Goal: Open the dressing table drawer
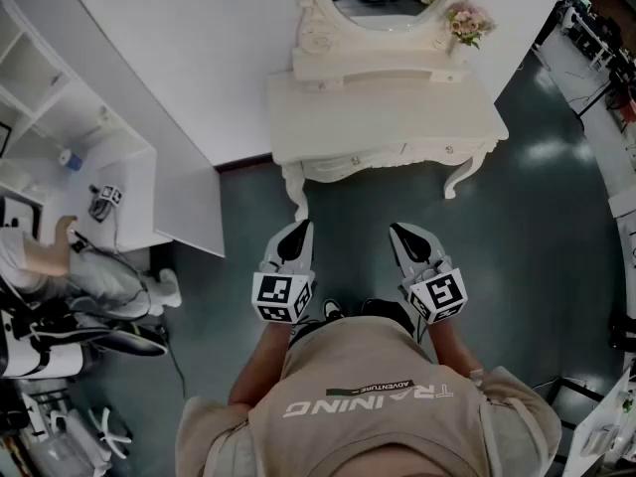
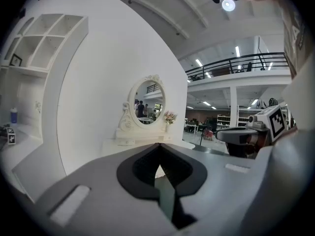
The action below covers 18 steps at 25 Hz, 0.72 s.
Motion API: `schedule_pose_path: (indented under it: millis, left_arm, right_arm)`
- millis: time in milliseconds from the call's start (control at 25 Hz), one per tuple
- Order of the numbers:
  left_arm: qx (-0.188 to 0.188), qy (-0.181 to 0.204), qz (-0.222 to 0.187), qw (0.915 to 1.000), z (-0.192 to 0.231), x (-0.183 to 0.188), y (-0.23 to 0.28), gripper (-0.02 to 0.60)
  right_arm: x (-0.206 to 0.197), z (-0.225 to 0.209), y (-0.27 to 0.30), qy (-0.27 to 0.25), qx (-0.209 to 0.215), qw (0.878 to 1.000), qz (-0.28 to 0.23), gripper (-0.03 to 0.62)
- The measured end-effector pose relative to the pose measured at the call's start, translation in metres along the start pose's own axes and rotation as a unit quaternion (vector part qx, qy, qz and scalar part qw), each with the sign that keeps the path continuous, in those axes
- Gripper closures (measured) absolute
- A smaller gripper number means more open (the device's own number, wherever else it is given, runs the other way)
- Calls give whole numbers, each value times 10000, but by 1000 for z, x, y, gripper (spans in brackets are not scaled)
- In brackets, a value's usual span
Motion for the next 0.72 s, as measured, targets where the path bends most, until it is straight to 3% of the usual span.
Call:
schedule_pose_path:
  millis: [480, 720]
  left_arm:
    - [-41, -148, 104, 9998, 12, -12, -19, 563]
    - [-120, -267, 150, 9995, 3, -22, -16, 563]
  right_arm:
    - [3, 32, 6, -312, 104, 9995, 6, 591]
    - [-7, 28, -12, -109, -126, 9997, 177, 591]
Point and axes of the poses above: the fingertips, and each gripper's own axes: y forward along the fingers, z to its left, x out of its top, the point moved 6 cm from there along -y, backward along the fingers, and after that the axes turned 8 degrees about -x, right-handed, at the moved point
